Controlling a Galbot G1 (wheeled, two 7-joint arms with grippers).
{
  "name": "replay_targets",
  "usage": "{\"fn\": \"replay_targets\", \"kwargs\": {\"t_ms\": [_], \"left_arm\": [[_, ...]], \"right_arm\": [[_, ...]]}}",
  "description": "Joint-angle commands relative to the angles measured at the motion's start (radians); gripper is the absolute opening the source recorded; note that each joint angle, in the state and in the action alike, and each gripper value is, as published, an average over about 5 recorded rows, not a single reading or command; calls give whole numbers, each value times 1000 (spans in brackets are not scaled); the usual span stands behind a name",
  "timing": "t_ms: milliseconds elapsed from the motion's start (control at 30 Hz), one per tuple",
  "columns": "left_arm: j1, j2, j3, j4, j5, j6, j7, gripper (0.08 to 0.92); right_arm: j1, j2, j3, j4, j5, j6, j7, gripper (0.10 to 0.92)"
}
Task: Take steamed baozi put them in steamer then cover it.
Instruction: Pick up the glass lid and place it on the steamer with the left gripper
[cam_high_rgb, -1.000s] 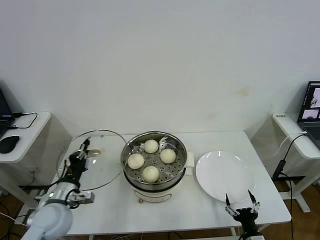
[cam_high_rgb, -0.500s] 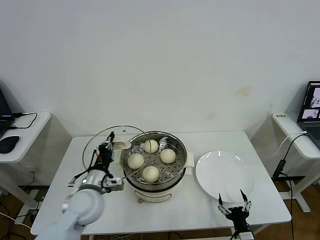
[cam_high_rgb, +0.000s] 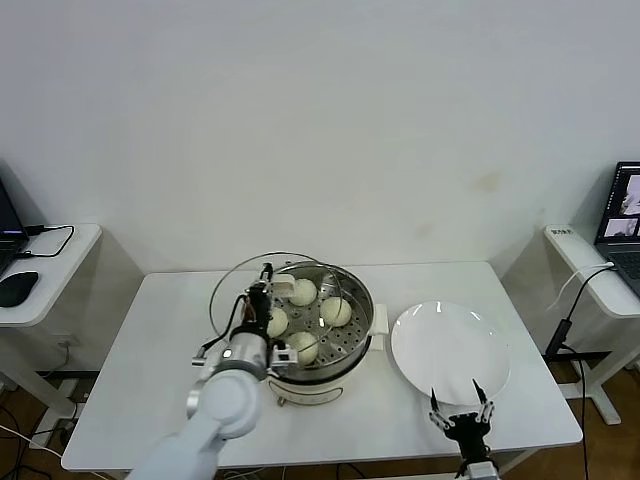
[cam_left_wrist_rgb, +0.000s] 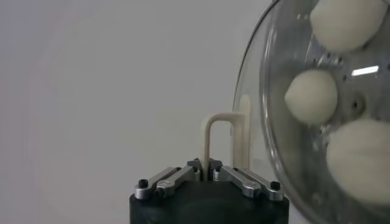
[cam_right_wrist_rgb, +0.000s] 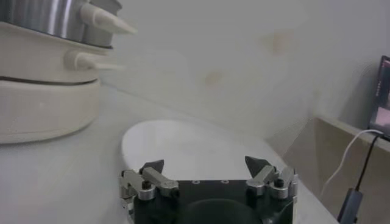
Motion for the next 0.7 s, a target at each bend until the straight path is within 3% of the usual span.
{"fn": "replay_targets", "kwargs": {"t_ms": [33,700], "left_arm": [[-33,-140,55,38,100,18,41,142],[1,-179,49,91,124,15,24,142]], "right_arm": [[3,2,-9,-14,-21,5,7,823],[2,1,-4,-22,-18,19,5,823]]}}
